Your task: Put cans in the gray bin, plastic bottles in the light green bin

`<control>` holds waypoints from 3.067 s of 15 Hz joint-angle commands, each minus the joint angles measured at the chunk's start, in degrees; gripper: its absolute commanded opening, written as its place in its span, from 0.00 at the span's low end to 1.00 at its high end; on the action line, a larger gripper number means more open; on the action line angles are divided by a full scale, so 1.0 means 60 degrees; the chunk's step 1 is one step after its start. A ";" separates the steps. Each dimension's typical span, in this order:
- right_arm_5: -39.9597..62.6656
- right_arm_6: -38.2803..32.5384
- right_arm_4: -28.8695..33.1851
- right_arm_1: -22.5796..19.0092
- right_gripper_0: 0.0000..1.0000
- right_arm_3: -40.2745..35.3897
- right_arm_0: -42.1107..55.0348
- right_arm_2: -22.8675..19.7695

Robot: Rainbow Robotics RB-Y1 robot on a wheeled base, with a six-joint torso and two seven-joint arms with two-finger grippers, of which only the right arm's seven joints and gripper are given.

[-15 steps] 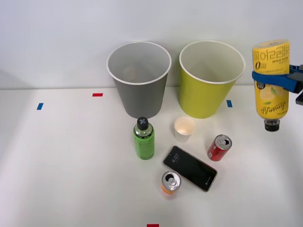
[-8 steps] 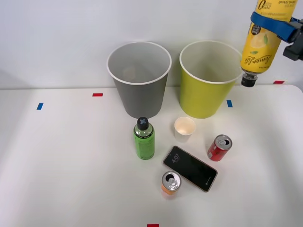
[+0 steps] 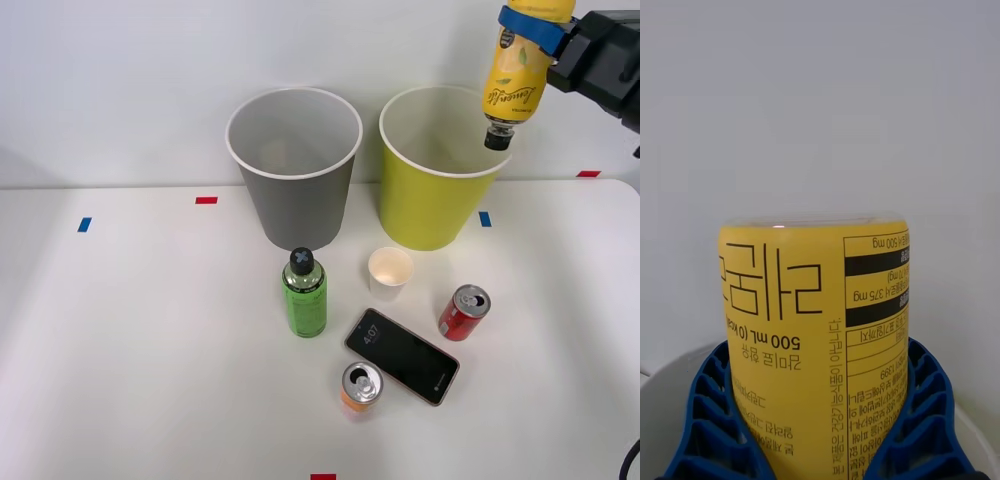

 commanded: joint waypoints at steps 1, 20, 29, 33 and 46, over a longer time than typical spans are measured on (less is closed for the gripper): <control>-0.1731 0.0032 0.0078 -0.0215 0.00 0.0675 -0.0175 0.1368; -0.4925 0.0354 0.0253 -0.0962 1.00 0.2946 -0.1727 0.4268; -0.5628 0.0295 -0.0420 -0.2544 1.00 -0.1009 0.2037 0.3316; -0.6067 0.0354 -0.0406 -0.2544 1.00 -0.3470 0.5553 0.1661; -0.8499 0.2625 0.0664 0.0444 1.00 -0.4481 1.1031 0.2671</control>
